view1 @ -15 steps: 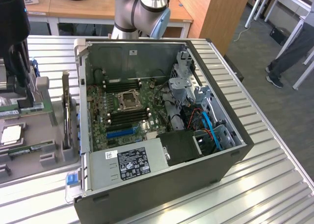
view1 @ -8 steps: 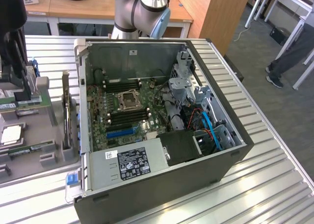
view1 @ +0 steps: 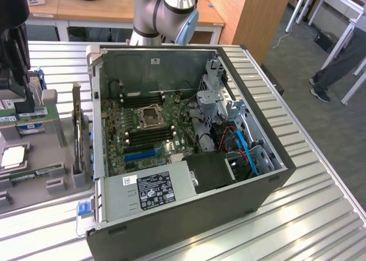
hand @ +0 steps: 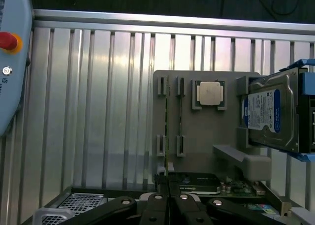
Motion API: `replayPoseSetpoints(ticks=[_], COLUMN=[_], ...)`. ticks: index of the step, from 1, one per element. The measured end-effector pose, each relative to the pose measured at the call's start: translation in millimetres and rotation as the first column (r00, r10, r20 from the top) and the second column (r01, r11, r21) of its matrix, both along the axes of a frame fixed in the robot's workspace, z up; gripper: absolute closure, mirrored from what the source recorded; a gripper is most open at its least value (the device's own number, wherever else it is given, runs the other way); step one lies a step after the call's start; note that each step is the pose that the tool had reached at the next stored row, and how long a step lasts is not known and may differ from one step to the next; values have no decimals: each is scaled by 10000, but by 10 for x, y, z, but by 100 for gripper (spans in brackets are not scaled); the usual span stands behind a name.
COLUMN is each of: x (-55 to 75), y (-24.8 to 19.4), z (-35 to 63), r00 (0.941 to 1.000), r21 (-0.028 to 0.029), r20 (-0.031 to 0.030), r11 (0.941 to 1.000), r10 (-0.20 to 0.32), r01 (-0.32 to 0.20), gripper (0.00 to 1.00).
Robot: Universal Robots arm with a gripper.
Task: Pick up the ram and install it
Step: 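Pick up the ram and move it above insertion slot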
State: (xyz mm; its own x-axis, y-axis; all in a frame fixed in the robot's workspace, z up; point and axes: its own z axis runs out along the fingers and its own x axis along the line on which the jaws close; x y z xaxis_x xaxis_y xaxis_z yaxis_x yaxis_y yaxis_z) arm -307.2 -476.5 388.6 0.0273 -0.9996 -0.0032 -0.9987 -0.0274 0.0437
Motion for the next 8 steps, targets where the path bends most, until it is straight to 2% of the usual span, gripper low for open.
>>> replayPoseSetpoints(ticks=[4, 8], x=[11, 81], y=[0, 0], z=[3, 1], r00=[10000, 10000], r21=[-4, -1], r20=[-3, -1], r11=[10000, 10000], r10=[3, 0], r01=[-3, 0], gripper=[89, 89])
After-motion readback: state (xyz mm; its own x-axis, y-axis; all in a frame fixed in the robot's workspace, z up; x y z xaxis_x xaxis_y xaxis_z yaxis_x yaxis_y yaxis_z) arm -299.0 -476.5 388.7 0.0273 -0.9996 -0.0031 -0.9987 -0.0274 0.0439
